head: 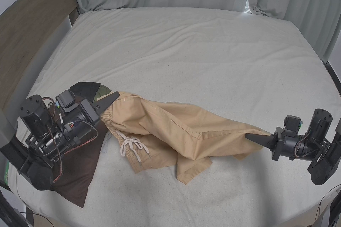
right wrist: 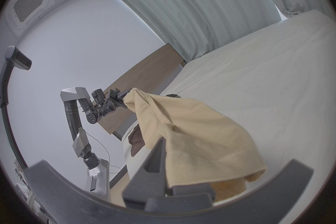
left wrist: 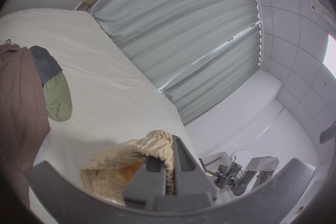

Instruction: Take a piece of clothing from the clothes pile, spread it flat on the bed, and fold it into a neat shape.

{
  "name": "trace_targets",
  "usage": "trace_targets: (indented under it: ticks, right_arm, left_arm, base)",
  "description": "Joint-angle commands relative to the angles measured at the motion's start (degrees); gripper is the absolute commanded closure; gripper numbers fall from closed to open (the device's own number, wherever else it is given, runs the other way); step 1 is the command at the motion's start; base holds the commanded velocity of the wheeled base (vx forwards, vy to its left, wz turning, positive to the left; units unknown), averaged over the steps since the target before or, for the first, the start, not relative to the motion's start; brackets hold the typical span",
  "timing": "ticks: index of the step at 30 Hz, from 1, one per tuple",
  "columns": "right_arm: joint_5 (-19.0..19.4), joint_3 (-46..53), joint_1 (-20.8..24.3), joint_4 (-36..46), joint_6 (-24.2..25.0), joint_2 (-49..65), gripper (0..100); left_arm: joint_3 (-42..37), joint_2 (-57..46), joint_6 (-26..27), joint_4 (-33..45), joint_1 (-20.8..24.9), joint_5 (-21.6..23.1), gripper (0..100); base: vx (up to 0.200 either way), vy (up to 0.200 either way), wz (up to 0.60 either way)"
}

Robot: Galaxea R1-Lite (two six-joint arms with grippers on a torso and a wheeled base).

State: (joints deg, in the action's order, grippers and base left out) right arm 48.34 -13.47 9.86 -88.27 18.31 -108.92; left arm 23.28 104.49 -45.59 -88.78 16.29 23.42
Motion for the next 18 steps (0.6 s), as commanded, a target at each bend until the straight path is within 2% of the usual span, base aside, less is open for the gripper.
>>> trace_targets:
  ticks: [1, 7, 18]
  right_arm:
    - [0.0, -0.06, 0.07, -0.06, 0.15, 1.87, 100]
    - [0.0, -0.06, 0.07, -0.06, 3.14, 4.16, 100]
    - [0.0, -0.24, -0.55, -0.06, 3.31, 4.33, 100]
  left_arm:
    - [-2.1, -3.94, -0.02, 0.01, -1.17, 1.72, 100]
    - [-3.24, -4.91, -0.11, 0.1, -1.35, 2.86, 100]
    - [-2.81, -2.18, 3.84, 0.01, -1.43, 2.51, 100]
  base:
    - [0.0, 0.0, 0.0]
    - [0.0, 0.0, 0.0]
    - [0.0, 0.0, 0.0]
